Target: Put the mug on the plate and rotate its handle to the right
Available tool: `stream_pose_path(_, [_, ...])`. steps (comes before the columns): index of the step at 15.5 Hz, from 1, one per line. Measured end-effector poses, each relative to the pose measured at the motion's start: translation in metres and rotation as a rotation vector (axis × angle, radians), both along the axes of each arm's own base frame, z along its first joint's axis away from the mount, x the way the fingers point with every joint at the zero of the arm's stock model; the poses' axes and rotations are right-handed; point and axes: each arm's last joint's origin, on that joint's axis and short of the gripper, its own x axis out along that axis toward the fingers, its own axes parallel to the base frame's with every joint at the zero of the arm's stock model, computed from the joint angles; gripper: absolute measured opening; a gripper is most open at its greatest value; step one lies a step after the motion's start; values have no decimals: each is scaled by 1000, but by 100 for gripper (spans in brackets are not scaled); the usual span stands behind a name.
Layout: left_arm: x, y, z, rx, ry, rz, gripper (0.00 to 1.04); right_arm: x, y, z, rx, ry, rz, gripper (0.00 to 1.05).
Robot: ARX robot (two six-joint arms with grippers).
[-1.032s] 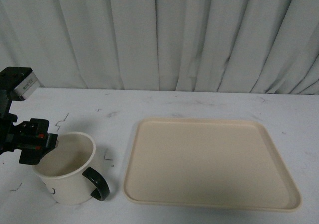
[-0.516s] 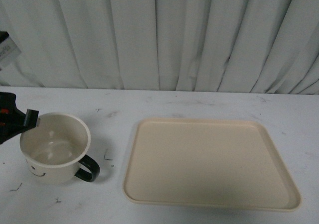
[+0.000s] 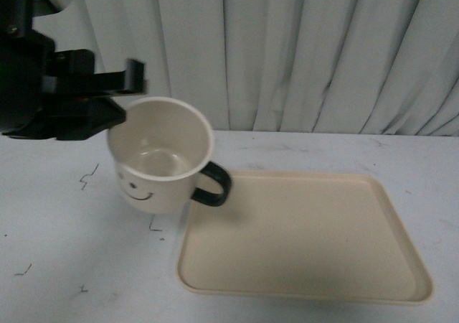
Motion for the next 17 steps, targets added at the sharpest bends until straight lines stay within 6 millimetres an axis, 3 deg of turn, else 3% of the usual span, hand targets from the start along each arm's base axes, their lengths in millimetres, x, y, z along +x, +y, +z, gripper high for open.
stream_pose_path(3, [6, -54, 0, -173, 18, -20, 2, 0, 0, 0, 0, 0, 0, 98])
stream_pose_path(6, [9, -91, -12, -246, 75, -36, 2, 0, 0, 0, 0, 0, 0, 98])
stream_pose_path(11, [31, -119, -35, -286, 114, 54, 2, 0, 0, 0, 0, 0, 0, 98])
stream_pose_path(15, [39, -126, -80, -192, 185, 97, 2, 0, 0, 0, 0, 0, 0, 98])
stream_pose_path(17, [42, -129, -90, -159, 188, 90, 2, 0, 0, 0, 0, 0, 0, 98])
